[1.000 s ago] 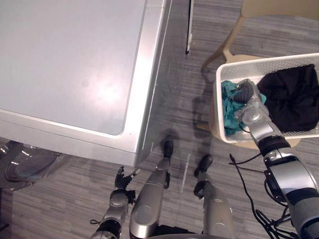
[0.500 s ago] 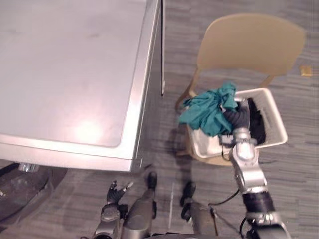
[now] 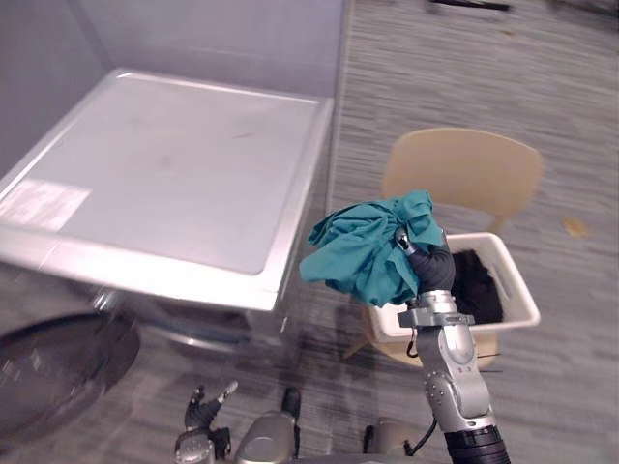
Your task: Pick up the laundry basket with both hands and put the clothes into the washing machine.
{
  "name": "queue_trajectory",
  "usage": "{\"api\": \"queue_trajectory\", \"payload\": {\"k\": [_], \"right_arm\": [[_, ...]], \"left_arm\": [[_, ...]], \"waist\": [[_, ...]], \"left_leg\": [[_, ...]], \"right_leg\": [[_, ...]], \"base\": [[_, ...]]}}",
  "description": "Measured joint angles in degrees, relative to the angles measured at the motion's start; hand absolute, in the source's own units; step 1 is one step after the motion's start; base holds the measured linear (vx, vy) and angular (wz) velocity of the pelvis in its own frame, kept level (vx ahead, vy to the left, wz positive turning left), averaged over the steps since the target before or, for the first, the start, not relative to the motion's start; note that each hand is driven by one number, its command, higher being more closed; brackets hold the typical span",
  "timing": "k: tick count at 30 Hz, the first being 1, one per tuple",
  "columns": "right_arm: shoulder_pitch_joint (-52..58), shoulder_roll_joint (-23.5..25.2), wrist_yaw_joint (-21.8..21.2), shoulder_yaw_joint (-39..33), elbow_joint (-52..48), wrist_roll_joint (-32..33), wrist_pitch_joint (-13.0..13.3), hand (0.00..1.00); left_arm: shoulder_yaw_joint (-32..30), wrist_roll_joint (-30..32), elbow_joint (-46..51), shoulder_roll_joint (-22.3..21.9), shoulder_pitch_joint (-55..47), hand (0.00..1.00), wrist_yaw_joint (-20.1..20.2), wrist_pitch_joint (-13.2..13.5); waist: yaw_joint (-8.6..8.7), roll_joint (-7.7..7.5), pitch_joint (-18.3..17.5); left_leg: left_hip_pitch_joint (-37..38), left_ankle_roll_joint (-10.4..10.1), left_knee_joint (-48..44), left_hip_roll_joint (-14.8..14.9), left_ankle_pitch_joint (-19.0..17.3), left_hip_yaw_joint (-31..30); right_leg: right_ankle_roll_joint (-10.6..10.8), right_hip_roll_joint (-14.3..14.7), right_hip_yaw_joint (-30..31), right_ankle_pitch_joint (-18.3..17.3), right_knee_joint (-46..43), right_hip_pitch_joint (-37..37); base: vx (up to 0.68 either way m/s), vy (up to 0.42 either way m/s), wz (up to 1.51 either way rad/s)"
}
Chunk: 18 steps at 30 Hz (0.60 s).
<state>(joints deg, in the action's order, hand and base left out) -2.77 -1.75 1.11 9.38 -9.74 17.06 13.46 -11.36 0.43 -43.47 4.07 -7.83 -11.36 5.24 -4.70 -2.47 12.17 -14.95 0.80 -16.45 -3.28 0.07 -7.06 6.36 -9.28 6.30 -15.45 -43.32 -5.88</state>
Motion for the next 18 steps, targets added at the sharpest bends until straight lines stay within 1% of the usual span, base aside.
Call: {"api": "queue_trajectory", "payload": {"k": [1, 2, 3, 4, 5, 6, 7, 8, 9, 10, 11, 12, 13, 14, 15, 16, 17, 18], "right_arm": [[-0.87, 0.00, 0.09, 0.72, 0.18, -0.74, 0.00, 1.00], [-2.61, -0.42, 0.21, 1.84, 0.65, -1.99, -0.01, 1.00], [-3.83, -1.55, 0.30, 2.34, 0.72, -2.51, 0.01, 1.00], [-4.48, -2.46, 0.44, 2.33, 0.91, -2.70, 0.22, 1.00], [-5.01, -3.36, 1.01, 2.09, 2.03, -3.37, 0.64, 1.00], [-5.07, -4.94, 1.54, 1.07, 4.12, -4.46, 0.64, 1.00], [-5.06, -5.55, 1.79, -0.01, 6.26, -5.09, 0.33, 1.00], [-4.92, -6.06, 1.74, -0.86, 7.13, -5.48, -0.06, 1.00], [-4.46, -6.55, 1.69, -2.37, 7.67, -6.08, -0.48, 1.00], [-4.39, -6.88, 1.60, -3.94, 7.66, -6.44, -0.48, 1.00], [-4.37, -7.10, 1.49, -4.39, 7.65, -6.45, -0.47, 1.00], [-3.76, -7.71, 1.36, -4.99, 7.65, -6.46, -0.49, 1.00], [-3.03, -8.15, 1.00, -4.89, 7.65, -6.51, -0.65, 1.00], [-2.57, -8.13, 0.80, -4.89, 7.62, -6.57, -0.65, 1.00], [-1.51, -8.09, 0.23, -5.05, 7.59, -6.52, -0.65, 1.00], [-1.06, -8.04, -0.22, -5.05, 7.59, -6.48, -0.67, 1.00], [-0.14, -8.06, -1.24, -5.18, 7.03, -6.33, -0.71, 1.00], [-0.11, -7.66, -1.91, -5.17, 6.85, -6.31, -0.73, 1.00]], "left_arm": [[-0.04, -0.17, 0.58, -0.36, -0.02, 0.00, -0.11, 0.10], [0.06, -0.42, 2.18, -1.54, -0.20, 0.00, -0.25, 0.30], [1.21, -0.95, 3.86, -2.94, -0.49, 0.00, -0.27, 0.44], [2.76, -1.37, 5.36, -3.40, -0.90, 0.00, -0.26, 0.57], [4.61, -1.87, 6.32, -3.67, -0.94, 0.00, -0.02, 0.60], [7.90, -2.01, 6.93, -4.14, -0.72, 0.00, 0.31, 0.55], [9.71, -2.01, 7.56, -4.20, -0.64, 0.00, 0.48, 0.57], [10.39, -1.93, 8.10, -4.22, -0.73, 0.00, 0.80, 0.56], [11.23, -1.75, 10.49, -4.12, -1.40, 0.00, 1.45, 0.58], [11.33, -1.01, 13.80, -4.06, -2.14, 0.00, 1.44, 0.68], [11.34, -0.60, 15.61, -3.87, -2.63, 0.00, 1.45, 0.86], [11.35, 0.08, 18.54, -3.56, -2.81, 0.00, 1.49, 1.01], [11.42, 0.21, 21.33, -3.34, -3.20, 0.00, 1.74, 1.81], [11.60, 0.22, 22.92, -3.28, -3.46, 0.00, 2.01, 2.06], [12.71, 0.21, 25.95, -3.28, -3.54, 0.00, 2.57, 2.60], [13.75, 0.21, 27.37, -3.26, -3.52, 0.00, 2.62, 2.90], [16.31, 0.21, 29.54, -3.36, -3.41, 0.00, 2.96, 3.85], [18.66, 0.27, 31.70, -3.31, -2.36, 0.00, 3.76, 4.43]], "waist": [[-0.78, 0.15, 0.10], [-1.33, 0.92, 0.42], [-1.55, 2.33, 0.29], [-1.85, 3.25, 0.18], [-2.08, 3.99, 0.70], [-1.66, 5.76, 1.72], [-1.05, 5.59, 2.05], [-0.58, 5.10, 2.33], [-0.29, 4.67, 2.13], [0.46, 4.30, 2.06], [0.76, 4.25, 1.96], [0.75, 4.57, 1.86], [0.73, 5.12, 1.65], [0.81, 5.39, 1.48], [0.92, 6.07, 1.03], [0.96, 6.46, 0.70], [1.24, 7.90, -0.33], [1.28, 8.82, -1.20]], "left_leg": [[-1.42, -0.38, -1.17, 0.02, 0.10, -0.31], [-4.08, -1.41, -2.90, 0.47, 0.80, -1.67], [-6.14, -3.34, -1.95, 1.58, 2.32, -3.90], [-7.35, -3.41, 0.69, 2.79, 4.00, -5.07], [-7.39, -2.72, 4.40, 4.21, 4.66, -5.28], [-5.85, -2.28, 10.06, 6.48, 3.61, -4.50], [-5.12, -1.70, 12.70, 7.26, 2.14, -1.84], [-5.12, -1.76, 12.39, 6.96, 2.64, 0.25], [-5.45, -1.75, 10.15, 5.95, 2.67, 3.02], [-5.65, -1.70, 5.78, 4.80, 2.60, 5.11], [-5.33, -1.87, 3.27, 4.49, 2.31, 6.20], [-3.89, -1.88, -1.01, 4.51, 2.21, 7.45], [-0.09, -3.13, -2.91, 5.29, 0.77, 7.83], [2.23, -3.24, -2.39, 5.77, -1.19, 8.23], [6.86, -3.45, 0.51, 6.58, -3.57, 9.11], [9.05, -3.85, 3.14, 6.99, -3.78, 9.08], [12.05, -4.13, 10.04, 7.67, -3.51, 8.67], [12.77, -4.30, 13.35, 8.28, -3.58, 8.61]], "right_leg": [[-0.23, 0.49, 1.28, -1.27, 1.75, 0.81], [-1.31, 1.77, 0.28, -5.58, 7.46, 3.17], [-2.78, 2.86, -3.44, -8.05, 12.26, 3.86], [-3.81, 4.22, -5.92, -9.09, 14.52, 3.54], [-4.13, 5.22, -7.55, -9.98, 16.69, 3.51], [-5.97, 6.47, -10.48, -8.05, 18.04, 3.61], [-7.06, 6.23, -12.99, -6.82, 18.91, 3.40], [-7.41, 5.54, -14.46, -6.36, 19.25, 3.29], [-8.61, 4.03, -17.17, -5.00, 19.90, 1.97], [-8.97, 2.82, -19.00, -3.07, 21.22, 0.57], [-8.86, 2.36, -19.86, -1.75, 22.25, 0.18], [-8.89, 1.99, -20.80, 0.46, 24.26, -0.57], [-8.94, 2.02, -21.81, 2.10, 25.99, -0.81], [-8.89, 2.01, -22.38, 2.63, 26.50, -0.85], [-8.58, 2.03, -23.71, 3.20, 27.00, -0.85], [-8.36, 2.09, -24.36, 3.30, 27.06, -0.87], [-7.72, 2.33, -26.28, 3.52, 26.95, -1.20], [-7.05, 2.25, -27.72, 3.70, 26.17, -2.22]], "base": [[-0.30, -0.233, 0.52], [-0.40, -0.264, 0.45], [-0.44, -0.281, 0.60], [-0.48, -0.294, 0.64], [-0.52, -0.311, 0.89], [-0.61, -0.337, 1.11], [-0.50, -0.268, 1.17], [-0.45, -0.226, 1.15], [-0.40, -0.199, 1.16], [-0.35, -0.166, 1.05], [-0.29, -0.101, 0.81], [-0.24, -0.037, 0.58], [-0.23, -0.008, 0.53], [-0.19, 0.040, 0.54], [-0.12, 0.056, 0.50], [-0.12, 0.087, 0.73], [-0.12, 0.164, 0.73], [-0.11, 0.176, 0.69]]}}
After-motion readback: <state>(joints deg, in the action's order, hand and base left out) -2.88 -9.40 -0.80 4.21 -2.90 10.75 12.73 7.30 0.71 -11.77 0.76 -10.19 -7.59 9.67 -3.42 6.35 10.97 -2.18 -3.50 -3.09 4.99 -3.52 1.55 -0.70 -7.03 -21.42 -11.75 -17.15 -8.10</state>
